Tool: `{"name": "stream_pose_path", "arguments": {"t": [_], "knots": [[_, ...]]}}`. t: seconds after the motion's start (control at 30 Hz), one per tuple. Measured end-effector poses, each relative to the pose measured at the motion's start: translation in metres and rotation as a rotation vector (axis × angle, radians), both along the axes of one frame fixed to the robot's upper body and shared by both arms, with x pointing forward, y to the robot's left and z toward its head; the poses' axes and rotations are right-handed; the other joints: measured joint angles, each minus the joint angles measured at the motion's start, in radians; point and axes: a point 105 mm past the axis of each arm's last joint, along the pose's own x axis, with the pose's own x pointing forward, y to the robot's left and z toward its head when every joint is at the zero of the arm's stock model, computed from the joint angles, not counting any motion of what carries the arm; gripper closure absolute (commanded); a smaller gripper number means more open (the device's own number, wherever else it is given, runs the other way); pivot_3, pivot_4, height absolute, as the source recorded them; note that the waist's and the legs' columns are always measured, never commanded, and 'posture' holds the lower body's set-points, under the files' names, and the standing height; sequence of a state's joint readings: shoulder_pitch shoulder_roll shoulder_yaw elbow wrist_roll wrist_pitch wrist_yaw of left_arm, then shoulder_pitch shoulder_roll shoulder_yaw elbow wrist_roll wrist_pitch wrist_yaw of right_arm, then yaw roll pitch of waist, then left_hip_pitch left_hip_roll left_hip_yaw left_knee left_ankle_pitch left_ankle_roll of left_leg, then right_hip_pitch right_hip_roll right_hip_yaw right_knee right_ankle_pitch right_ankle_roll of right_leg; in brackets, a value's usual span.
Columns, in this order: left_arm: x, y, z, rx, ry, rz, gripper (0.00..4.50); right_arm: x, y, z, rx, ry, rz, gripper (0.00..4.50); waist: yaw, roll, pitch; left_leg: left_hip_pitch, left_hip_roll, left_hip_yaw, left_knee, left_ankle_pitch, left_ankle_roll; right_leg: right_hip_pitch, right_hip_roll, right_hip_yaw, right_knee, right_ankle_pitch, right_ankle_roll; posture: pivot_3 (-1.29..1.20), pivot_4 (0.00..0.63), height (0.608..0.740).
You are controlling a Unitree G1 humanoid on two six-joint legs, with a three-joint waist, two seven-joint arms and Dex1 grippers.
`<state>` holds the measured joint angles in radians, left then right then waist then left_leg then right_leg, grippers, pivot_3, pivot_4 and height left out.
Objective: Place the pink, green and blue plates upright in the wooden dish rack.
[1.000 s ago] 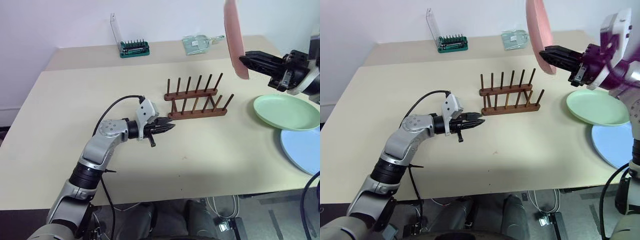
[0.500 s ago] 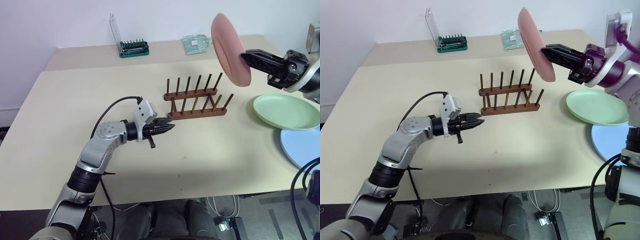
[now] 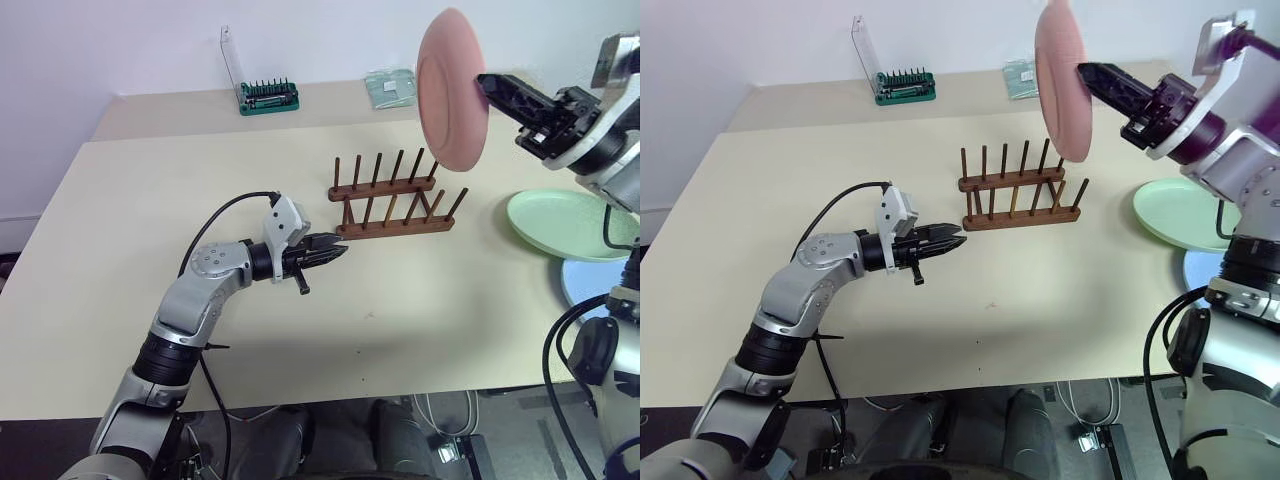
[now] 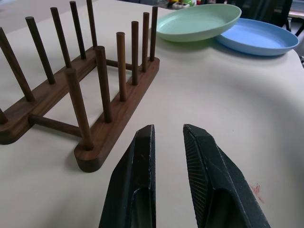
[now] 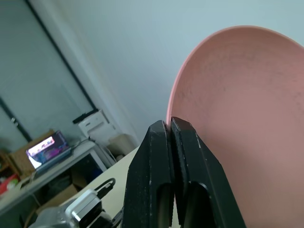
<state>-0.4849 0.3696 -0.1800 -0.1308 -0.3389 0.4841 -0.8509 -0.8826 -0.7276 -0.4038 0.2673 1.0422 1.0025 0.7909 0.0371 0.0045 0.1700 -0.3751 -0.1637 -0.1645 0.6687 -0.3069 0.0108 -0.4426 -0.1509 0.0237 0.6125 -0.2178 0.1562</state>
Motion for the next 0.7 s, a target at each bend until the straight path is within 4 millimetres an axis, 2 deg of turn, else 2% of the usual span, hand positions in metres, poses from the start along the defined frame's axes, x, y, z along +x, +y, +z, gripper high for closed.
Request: {"name": "stream_pose_path", "arguments": {"t": [0.17,0.3,0.4,0.5,0.7], "knots": [[-0.004,-0.002,0.003,-0.012,0.007,-0.025,3.56,0.009,-0.006,-0.015,0.013,0.068,-0.038,4.46,0.0,0.0,0.0,0.0,0.0,0.0,0.0,0.0,0.0,0.0,0.0,0.0,0.0,0.0,0.0,0.0,0.15,0.74],[-0.017,-0.005,0.011,-0.024,-0.005,-0.083,3.56,0.018,-0.019,-0.029,0.059,0.141,-0.071,4.46,-0.002,0.0,0.0,0.0,0.0,0.0,0.0,0.0,0.0,0.0,0.0,0.0,0.0,0.0,0.0,0.0,0.15,0.74],[-0.02,-0.005,0.011,-0.024,0.003,-0.093,3.56,0.02,-0.028,-0.032,0.092,0.157,-0.083,4.46,-0.002,0.0,0.0,0.0,0.0,0.0,0.0,0.0,0.0,0.0,0.0,0.0,0.0,0.0,0.0,0.0,0.15,0.74],[-0.02,-0.005,0.011,-0.026,0.005,-0.093,3.56,0.023,-0.032,-0.039,0.098,0.187,-0.097,3.62,-0.003,0.0,0.0,0.0,0.0,0.0,0.0,0.0,0.0,0.0,0.0,0.0,0.0,0.0,0.0,0.0,0.15,0.74],[-0.02,-0.006,0.011,-0.026,0.006,-0.093,3.56,0.027,-0.038,-0.048,0.072,0.208,-0.158,0.6,-0.003,0.0,0.0,0.0,0.0,0.0,0.0,0.0,0.0,0.0,0.0,0.0,0.0,0.0,0.0,0.0,0.15,0.74]]}}
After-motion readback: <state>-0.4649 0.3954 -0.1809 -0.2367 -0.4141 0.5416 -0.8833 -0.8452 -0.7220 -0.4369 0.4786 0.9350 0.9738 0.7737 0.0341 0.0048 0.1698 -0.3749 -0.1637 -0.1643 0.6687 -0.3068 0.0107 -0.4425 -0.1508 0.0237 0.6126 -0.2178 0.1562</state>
